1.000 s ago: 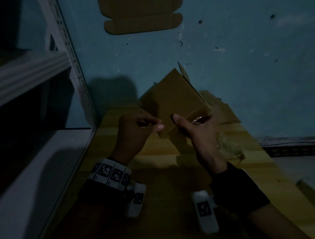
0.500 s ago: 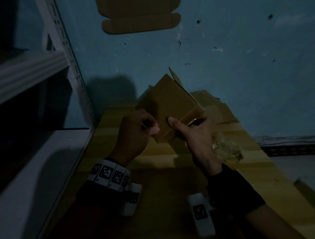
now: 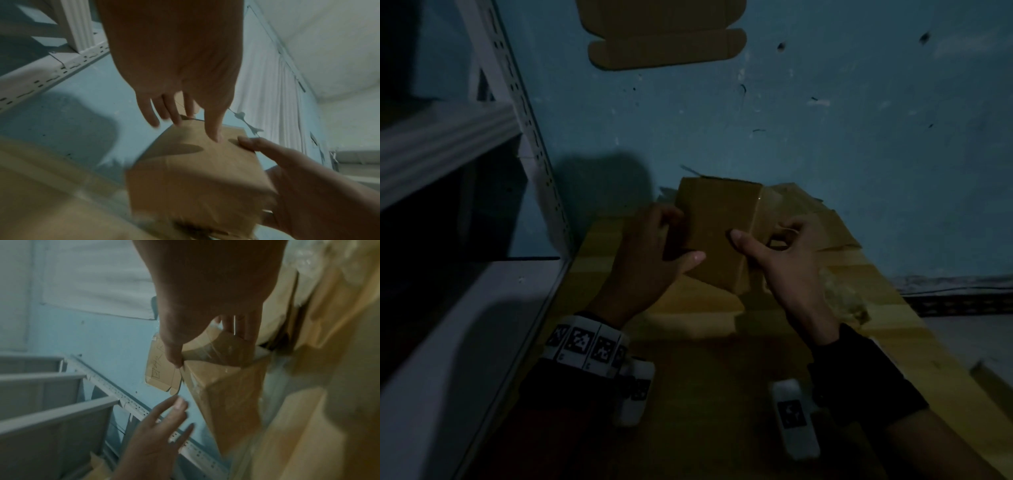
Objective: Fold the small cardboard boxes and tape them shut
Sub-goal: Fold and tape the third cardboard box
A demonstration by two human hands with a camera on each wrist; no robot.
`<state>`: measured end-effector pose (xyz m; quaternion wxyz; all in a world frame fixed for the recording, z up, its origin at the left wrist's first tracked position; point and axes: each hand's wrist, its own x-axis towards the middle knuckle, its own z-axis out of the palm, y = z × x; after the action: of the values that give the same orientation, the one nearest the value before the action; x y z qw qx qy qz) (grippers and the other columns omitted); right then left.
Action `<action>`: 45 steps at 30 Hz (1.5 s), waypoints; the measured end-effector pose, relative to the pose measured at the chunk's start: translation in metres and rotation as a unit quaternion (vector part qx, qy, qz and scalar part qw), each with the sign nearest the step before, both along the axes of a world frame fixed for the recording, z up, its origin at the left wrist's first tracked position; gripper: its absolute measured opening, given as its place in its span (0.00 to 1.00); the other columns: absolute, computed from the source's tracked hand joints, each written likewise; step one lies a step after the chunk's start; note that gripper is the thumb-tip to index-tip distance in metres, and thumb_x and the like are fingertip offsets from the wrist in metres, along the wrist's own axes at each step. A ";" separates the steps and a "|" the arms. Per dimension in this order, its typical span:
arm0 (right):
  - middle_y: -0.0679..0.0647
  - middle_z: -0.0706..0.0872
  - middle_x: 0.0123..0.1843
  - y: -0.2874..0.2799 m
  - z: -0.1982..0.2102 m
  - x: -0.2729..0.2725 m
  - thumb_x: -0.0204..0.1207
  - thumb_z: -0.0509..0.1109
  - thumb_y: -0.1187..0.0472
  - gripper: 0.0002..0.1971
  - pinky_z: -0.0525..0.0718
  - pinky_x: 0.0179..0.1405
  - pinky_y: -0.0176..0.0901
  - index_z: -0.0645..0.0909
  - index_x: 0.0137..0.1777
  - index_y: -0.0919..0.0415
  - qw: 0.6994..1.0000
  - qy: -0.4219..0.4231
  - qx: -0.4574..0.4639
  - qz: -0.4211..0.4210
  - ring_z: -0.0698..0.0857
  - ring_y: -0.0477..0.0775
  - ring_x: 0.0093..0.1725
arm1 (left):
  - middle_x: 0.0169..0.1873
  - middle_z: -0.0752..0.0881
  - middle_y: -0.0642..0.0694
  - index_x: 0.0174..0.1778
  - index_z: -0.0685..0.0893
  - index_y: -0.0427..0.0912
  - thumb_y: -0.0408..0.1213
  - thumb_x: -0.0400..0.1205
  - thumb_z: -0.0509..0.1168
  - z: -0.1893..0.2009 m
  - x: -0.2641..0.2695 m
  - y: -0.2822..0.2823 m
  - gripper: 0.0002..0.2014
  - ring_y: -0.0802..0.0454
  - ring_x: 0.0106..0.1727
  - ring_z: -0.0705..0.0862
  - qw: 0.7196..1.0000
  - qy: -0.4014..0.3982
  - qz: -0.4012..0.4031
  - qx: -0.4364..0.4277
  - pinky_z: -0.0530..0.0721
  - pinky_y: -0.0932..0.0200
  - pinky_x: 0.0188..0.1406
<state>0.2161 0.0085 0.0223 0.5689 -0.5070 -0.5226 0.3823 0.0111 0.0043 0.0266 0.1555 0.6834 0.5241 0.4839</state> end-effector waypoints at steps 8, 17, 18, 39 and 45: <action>0.45 0.81 0.70 0.000 0.008 0.004 0.67 0.79 0.36 0.41 0.88 0.57 0.44 0.71 0.79 0.44 0.989 -0.110 0.077 0.067 0.83 0.44 0.65 | 0.78 0.60 0.41 0.82 0.62 0.48 0.68 0.62 0.71 0.005 -0.012 0.004 0.54 0.42 0.79 0.60 0.992 0.092 0.072 0.048 0.66 0.50 0.70; 0.45 0.80 0.73 0.001 0.022 0.013 0.70 0.84 0.49 0.39 0.82 0.65 0.32 0.75 0.80 0.53 0.954 -0.211 0.180 0.112 0.78 0.36 0.71 | 0.86 0.51 0.40 0.81 0.70 0.49 0.71 0.62 0.69 0.013 -0.017 0.004 0.51 0.40 0.87 0.43 0.974 0.197 0.054 0.097 0.48 0.29 0.82; 0.47 0.80 0.73 0.000 0.020 0.013 0.69 0.84 0.49 0.39 0.82 0.70 0.41 0.75 0.79 0.53 0.948 -0.225 0.189 0.120 0.78 0.41 0.72 | 0.86 0.55 0.44 0.82 0.69 0.50 0.71 0.62 0.69 0.013 -0.017 0.003 0.52 0.43 0.87 0.46 0.979 0.186 0.030 0.073 0.47 0.28 0.82; 0.37 0.84 0.62 0.004 0.013 0.010 0.69 0.83 0.45 0.33 0.91 0.55 0.48 0.79 0.75 0.49 0.968 -0.195 0.118 0.107 0.86 0.38 0.60 | 0.56 0.89 0.47 0.66 0.83 0.45 0.66 0.57 0.81 0.005 -0.012 0.001 0.44 0.47 0.54 0.89 0.964 -0.191 -0.023 -0.182 0.88 0.41 0.55; 0.45 0.89 0.60 0.008 0.013 0.015 0.76 0.78 0.48 0.23 0.91 0.55 0.53 0.84 0.69 0.53 0.972 -0.184 0.099 0.105 0.87 0.40 0.59 | 0.56 0.89 0.44 0.65 0.83 0.46 0.67 0.51 0.83 -0.001 -0.006 0.002 0.48 0.43 0.55 0.89 0.948 -0.226 -0.017 -0.225 0.87 0.34 0.57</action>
<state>0.2316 0.0163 0.0351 0.4669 -0.4524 -0.7037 0.2866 0.0046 0.0059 0.0259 0.4281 0.5124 0.5585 0.4922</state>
